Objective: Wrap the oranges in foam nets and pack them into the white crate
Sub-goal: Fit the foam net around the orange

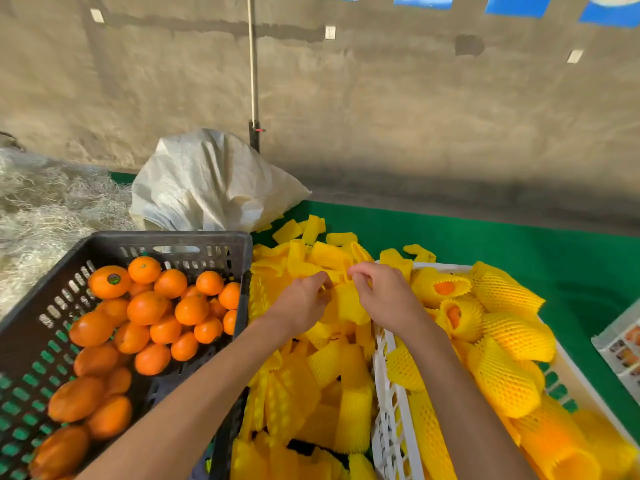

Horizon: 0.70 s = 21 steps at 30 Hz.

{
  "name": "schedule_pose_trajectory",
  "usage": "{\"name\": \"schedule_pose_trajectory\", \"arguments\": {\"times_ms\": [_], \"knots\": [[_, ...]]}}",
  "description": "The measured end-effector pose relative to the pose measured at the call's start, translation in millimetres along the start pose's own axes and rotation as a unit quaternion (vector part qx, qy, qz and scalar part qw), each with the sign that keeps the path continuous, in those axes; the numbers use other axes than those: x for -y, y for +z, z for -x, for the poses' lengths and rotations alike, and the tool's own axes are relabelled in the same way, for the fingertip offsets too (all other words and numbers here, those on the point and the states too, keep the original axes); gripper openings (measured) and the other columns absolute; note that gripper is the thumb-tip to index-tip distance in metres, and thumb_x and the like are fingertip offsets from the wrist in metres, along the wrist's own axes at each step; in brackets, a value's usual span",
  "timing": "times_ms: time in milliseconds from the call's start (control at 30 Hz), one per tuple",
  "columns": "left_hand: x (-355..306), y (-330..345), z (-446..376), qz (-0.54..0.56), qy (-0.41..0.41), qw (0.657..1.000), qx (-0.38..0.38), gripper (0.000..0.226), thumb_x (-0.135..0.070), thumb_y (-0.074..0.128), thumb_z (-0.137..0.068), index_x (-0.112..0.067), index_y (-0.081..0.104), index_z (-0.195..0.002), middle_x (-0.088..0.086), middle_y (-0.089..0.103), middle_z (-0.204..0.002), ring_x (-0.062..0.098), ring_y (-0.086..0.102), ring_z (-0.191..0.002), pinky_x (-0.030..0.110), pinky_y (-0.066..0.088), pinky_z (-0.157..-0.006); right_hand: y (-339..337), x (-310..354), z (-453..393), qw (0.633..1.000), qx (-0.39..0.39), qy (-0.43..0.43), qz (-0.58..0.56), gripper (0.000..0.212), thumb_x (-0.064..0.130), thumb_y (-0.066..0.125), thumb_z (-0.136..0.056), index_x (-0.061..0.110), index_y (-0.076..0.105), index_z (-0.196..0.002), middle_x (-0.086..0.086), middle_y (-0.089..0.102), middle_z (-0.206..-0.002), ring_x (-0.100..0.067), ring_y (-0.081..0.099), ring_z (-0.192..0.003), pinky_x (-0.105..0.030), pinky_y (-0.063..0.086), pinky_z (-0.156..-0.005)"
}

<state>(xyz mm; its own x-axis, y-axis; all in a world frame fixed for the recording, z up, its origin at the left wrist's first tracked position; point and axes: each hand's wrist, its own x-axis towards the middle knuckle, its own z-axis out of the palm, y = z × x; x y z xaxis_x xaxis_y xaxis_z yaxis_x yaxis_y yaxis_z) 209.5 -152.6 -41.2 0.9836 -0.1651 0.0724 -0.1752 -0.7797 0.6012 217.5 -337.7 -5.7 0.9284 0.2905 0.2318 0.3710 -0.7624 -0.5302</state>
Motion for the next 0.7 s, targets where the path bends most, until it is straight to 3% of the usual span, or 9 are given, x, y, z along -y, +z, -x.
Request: {"name": "schedule_pose_trajectory", "arguments": {"times_ms": [67,167,233,300,400,467,533,600,700], "knots": [[12.3,-14.4,12.6,0.067,0.018,0.996,-0.057,0.022,-0.014,0.055,-0.106,-0.015,0.06,-0.128,0.003,0.066,-0.12,0.024,0.064,-0.097,0.041,0.054,-0.079,13.5,9.0,1.7,0.996,0.021,0.005,-0.088,0.029,0.022,0.044,-0.107,0.024,0.068,-0.125,0.006,0.07,-0.114,-0.007,0.063,-0.087,-0.019,0.048,-0.07],[32.4,-22.3,25.4,0.163,0.029,0.978,-0.13,0.022,-0.014,0.054,-0.107,-0.02,0.062,-0.127,-0.006,0.062,-0.122,0.001,0.057,-0.093,0.017,0.045,-0.078,38.4,12.9,8.1,0.97,-0.006,0.05,-0.238,0.037,0.015,0.043,-0.107,0.04,0.066,-0.122,0.018,0.068,-0.089,-0.001,0.051,-0.051,-0.014,0.039,-0.047],[37.7,-23.7,27.6,0.214,0.024,0.963,-0.162,0.024,-0.015,0.053,-0.108,-0.022,0.062,-0.128,-0.008,0.061,-0.118,-0.005,0.054,-0.089,0.01,0.041,-0.076,55.0,16.6,13.7,0.937,-0.008,0.077,-0.34,0.045,0.009,0.044,-0.104,0.046,0.065,-0.118,0.025,0.069,-0.1,0.003,0.063,-0.068,-0.01,0.048,-0.057],[39.8,-23.9,24.6,0.234,0.026,0.956,-0.175,0.026,-0.015,0.053,-0.108,-0.021,0.059,-0.132,-0.008,0.061,-0.123,-0.004,0.056,-0.096,0.011,0.042,-0.08,72.8,18.8,18.4,0.9,-0.001,0.089,-0.427,0.044,0.005,0.048,-0.103,0.042,0.065,-0.12,0.015,0.069,-0.121,-0.006,0.069,-0.1,-0.022,0.058,-0.076],[41.4,-19.9,23.2,0.187,0.033,0.966,-0.176,0.035,-0.014,0.055,-0.106,-0.023,0.056,-0.14,-0.004,0.056,-0.134,0.005,0.053,-0.119,0.008,0.04,-0.089,92.2,16.5,19.8,0.851,0.006,0.107,-0.514,0.033,0.011,0.046,-0.102,0.018,0.067,-0.126,-0.006,0.072,-0.121,-0.032,0.071,-0.107,-0.049,0.059,-0.089],[43.4,-17.1,22.1,0.159,0.031,0.971,-0.174,0.036,-0.013,0.056,-0.106,-0.023,0.055,-0.141,-0.001,0.053,-0.134,0.009,0.052,-0.121,0.008,0.042,-0.088,100.0,14.7,16.5,0.819,0.013,0.135,-0.558,0.034,0.022,0.044,-0.102,0.014,0.071,-0.122,-0.013,0.072,-0.118,-0.039,0.07,-0.105,-0.052,0.058,-0.088],[42.1,-14.1,21.2,0.136,0.016,0.976,-0.169,0.033,-0.018,0.053,-0.108,-0.02,0.053,-0.141,0.0,0.05,-0.137,0.012,0.05,-0.125,0.012,0.043,-0.096,103.8,14.3,15.1,0.832,-0.01,0.149,-0.534,0.03,0.032,0.049,-0.103,0.024,0.075,-0.115,-0.005,0.075,-0.112,-0.028,0.073,-0.099,-0.044,0.061,-0.081],[39.3,-12.1,20.7,0.113,-0.01,0.98,-0.162,0.038,-0.032,0.046,-0.11,-0.017,0.046,-0.144,-0.001,0.047,-0.141,0.012,0.045,-0.13,0.026,0.042,-0.109,106.4,13.0,18.1,0.892,-0.026,0.099,-0.441,0.028,0.037,0.059,-0.096,0.032,0.07,-0.121,0.008,0.075,-0.107,-0.011,0.072,-0.089,-0.029,0.059,-0.074],[35.3,-8.0,24.9,0.093,-0.017,0.991,-0.096,0.068,-0.066,0.033,-0.104,-0.021,0.034,-0.155,-0.003,0.037,-0.156,0.012,0.031,-0.144,0.04,0.031,-0.122,107.4,11.9,22.2,0.919,-0.036,0.054,-0.389,0.03,0.024,0.061,-0.091,0.042,0.068,-0.114,0.018,0.072,-0.095,0.0,0.063,-0.072,-0.015,0.048,-0.06]]}}
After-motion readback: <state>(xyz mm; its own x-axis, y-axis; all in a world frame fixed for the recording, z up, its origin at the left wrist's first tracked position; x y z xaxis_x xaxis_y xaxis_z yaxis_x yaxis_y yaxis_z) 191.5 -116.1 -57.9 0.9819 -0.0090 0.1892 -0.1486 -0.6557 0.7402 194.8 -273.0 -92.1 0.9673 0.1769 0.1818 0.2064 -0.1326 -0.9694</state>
